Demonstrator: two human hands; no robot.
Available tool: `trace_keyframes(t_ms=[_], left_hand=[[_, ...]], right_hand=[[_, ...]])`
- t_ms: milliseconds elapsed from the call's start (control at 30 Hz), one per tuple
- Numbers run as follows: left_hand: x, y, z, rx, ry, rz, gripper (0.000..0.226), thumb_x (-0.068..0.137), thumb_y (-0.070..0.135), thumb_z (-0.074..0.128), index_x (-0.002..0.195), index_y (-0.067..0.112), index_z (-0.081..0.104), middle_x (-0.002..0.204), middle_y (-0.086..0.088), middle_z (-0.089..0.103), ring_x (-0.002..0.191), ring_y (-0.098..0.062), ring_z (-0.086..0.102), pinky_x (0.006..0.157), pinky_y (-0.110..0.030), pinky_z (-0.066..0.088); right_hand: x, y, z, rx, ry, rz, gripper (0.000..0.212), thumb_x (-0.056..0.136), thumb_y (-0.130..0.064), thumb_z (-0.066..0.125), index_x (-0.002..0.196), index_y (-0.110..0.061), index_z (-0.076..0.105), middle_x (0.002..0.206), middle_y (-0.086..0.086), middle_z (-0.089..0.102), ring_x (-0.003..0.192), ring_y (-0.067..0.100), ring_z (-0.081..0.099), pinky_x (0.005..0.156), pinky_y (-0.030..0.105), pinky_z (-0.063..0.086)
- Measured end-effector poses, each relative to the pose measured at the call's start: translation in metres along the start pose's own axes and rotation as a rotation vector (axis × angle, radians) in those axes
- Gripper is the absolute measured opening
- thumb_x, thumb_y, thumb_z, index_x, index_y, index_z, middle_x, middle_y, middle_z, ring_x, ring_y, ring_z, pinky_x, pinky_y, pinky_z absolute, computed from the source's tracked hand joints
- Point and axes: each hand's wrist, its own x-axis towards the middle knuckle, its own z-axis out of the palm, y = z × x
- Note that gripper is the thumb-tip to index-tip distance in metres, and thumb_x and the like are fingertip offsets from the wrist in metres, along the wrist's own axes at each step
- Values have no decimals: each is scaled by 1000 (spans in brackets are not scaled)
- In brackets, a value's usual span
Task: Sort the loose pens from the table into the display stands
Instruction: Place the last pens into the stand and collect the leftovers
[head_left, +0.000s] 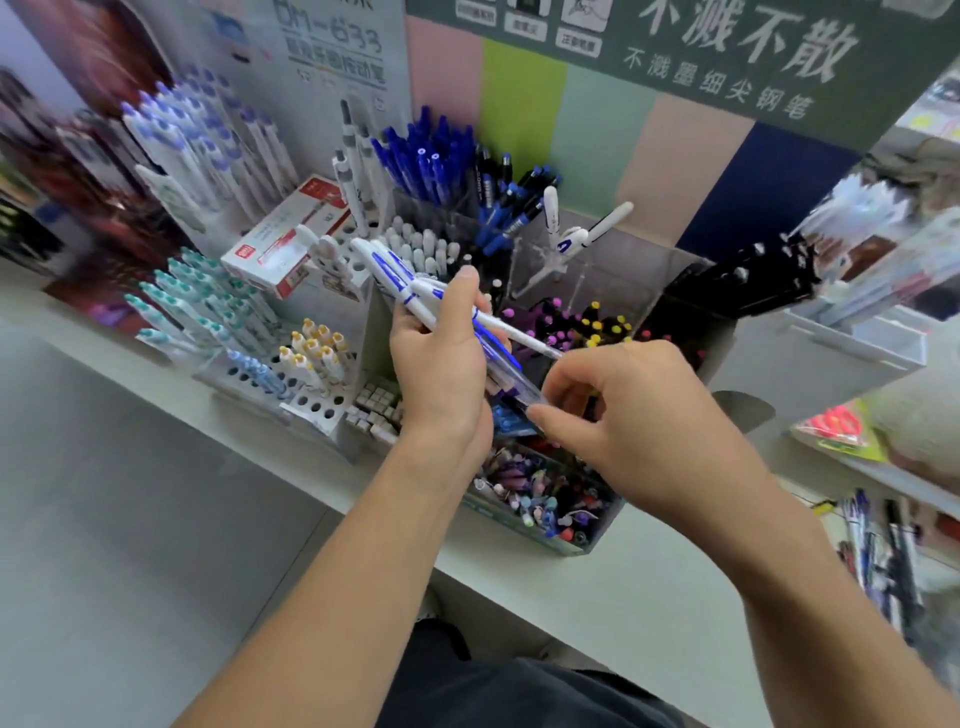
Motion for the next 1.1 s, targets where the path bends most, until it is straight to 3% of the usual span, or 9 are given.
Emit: trace_keyframes(t_ms=[133,267,367,433,500,600,800,1000,1100], left_hand=[[10,3,-13,-1,35,-34,15,97,14,62,88,6,52,66,2,56,45,-11,43,52,-28,43],[20,14,-28,-64,-134,-162,17,99,9,54,83,14,48,67,0,50,44,-8,33,44,-21,33],[20,15,-32,-178,-214,-276,12,101,12,49,91,16,45,67,3,49,44,-6,33,45,-18,34],[20,14,-33,-276,-225,-313,10,101,13,49,92,15,44,67,4,49,43,-5,34,45,-18,37],[21,13,-34,-352,-208,-322,11,101,15,48,91,14,46,69,5,50,44,-4,35,46,-18,38],[21,15,-34,-402,-162,-285,10,102,18,48,93,15,46,70,5,52,46,-5,36,50,-18,38],[22,16,-35,-425,-79,-246,16,101,22,52,85,18,51,68,6,55,56,-6,47,60,-22,45],[38,23,-44,-508,-9,-213,29,99,21,54,72,19,47,58,5,46,55,-10,49,68,-25,50],[53,33,-54,-510,3,-172,26,100,18,52,74,17,46,56,6,40,48,-9,42,58,-25,49]], right_hand=[[-6,12,-3,66,-141,8,21,89,-30,74,73,-21,65,59,-9,62,57,6,61,61,28,53],[-9,18,-9,541,-161,82,16,90,-1,67,77,-9,66,61,4,67,48,15,63,47,28,53],[1,13,-4,828,-109,154,13,81,7,57,75,-4,58,63,4,64,43,6,50,43,18,37],[7,11,1,787,-48,170,13,80,7,55,74,-4,55,65,6,63,47,5,48,45,14,34],[9,11,5,632,-37,144,15,89,2,57,78,-7,60,64,3,64,52,9,51,48,19,40],[9,9,9,449,-71,71,16,96,-22,65,82,-17,71,64,-1,66,55,14,56,56,26,48],[17,4,29,229,-65,36,21,89,-39,73,77,-23,72,56,-6,58,51,7,47,50,18,35],[11,23,14,230,-247,-26,21,92,-38,69,76,-24,69,61,-9,59,54,8,50,54,25,42],[3,35,4,488,-302,26,21,90,-37,69,76,-22,70,56,-8,47,51,7,38,51,21,33]])
